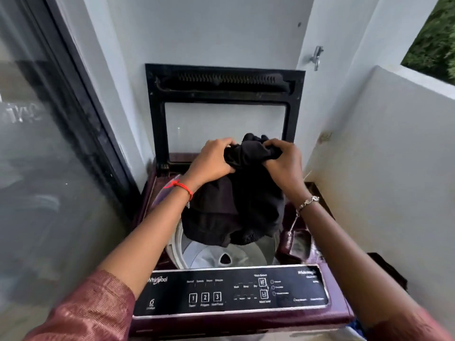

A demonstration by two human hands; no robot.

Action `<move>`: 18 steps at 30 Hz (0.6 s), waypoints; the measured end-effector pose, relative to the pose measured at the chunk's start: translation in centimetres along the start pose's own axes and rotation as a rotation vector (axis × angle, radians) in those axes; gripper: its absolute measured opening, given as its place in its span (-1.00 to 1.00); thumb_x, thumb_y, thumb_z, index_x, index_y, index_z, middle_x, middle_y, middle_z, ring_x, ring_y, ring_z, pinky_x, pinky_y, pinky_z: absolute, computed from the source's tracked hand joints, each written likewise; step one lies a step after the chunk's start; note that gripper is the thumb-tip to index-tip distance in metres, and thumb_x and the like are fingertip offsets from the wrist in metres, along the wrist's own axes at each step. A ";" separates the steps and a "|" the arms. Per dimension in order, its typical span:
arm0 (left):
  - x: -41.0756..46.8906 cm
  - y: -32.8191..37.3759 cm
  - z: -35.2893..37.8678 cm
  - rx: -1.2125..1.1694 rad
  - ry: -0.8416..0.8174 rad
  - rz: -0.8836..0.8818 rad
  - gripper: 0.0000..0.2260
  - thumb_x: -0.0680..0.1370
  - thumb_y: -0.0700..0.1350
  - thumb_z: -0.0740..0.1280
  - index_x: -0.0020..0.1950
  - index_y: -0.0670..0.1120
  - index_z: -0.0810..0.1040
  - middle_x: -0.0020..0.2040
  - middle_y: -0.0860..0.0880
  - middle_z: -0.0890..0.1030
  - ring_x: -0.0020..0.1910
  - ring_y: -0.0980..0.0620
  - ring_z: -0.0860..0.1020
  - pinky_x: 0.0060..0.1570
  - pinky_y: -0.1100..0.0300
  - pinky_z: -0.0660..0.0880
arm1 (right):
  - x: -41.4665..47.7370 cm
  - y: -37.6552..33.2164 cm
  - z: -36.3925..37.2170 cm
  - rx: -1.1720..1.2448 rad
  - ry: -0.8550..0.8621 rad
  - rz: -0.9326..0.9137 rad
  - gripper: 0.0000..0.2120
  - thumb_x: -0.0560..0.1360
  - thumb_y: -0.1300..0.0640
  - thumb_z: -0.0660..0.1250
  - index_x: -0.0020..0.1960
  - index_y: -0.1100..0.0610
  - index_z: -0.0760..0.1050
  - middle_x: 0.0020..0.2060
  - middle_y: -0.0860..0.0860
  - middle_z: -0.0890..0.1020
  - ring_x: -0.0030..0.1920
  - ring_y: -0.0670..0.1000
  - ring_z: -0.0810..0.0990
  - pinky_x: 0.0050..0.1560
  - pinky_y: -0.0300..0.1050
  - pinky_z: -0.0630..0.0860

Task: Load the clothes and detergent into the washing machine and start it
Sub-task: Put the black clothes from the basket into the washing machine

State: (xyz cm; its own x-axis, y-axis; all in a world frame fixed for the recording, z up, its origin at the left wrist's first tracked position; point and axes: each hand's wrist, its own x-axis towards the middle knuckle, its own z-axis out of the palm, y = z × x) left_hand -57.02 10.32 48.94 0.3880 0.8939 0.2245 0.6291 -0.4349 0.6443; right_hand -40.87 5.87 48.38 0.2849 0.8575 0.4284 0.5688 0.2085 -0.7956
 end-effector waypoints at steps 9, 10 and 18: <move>-2.0 -10.6 11.0 -0.005 -0.182 -0.283 -0.62 0.35 -0.19 0.41 0.16 -0.07 0.51 0.02 -0.17 0.63 0.08 -0.17 0.54 -0.08 0.08 0.43 | -3.5 11.4 7.1 -0.055 -0.248 0.230 -0.73 0.24 0.53 0.25 -0.18 0.28 0.57 -0.27 0.02 0.59 -0.19 -0.07 0.53 -0.22 -0.62 0.31; -2.2 -11.5 12.2 -0.001 -0.207 -0.307 -0.63 0.37 -0.18 0.41 0.16 -0.07 0.49 0.01 -0.18 0.62 0.07 -0.19 0.54 -0.10 0.05 0.44 | -3.7 12.6 7.9 -0.067 -0.288 0.275 -0.72 0.24 0.54 0.24 -0.17 0.28 0.57 -0.26 0.03 0.59 -0.18 -0.06 0.53 -0.23 -0.62 0.32; -4.2 -16.7 18.4 0.126 -0.719 -0.527 -0.47 0.43 -0.04 0.45 0.30 -0.13 0.30 0.25 -0.24 0.45 0.22 -0.22 0.47 0.18 0.01 0.42 | -5.3 22.0 11.7 -0.397 -0.989 0.528 -0.63 0.29 0.39 0.44 0.09 0.21 0.59 -0.03 0.14 0.59 -0.06 0.08 0.56 -0.34 -0.42 0.38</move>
State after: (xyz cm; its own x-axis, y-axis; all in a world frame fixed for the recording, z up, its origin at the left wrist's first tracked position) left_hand -56.79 11.84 23.82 0.3291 0.7153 -0.6164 0.8975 -0.0341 0.4396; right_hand -38.93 11.44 23.61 -0.0641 0.8205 -0.5681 0.8086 -0.2909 -0.5114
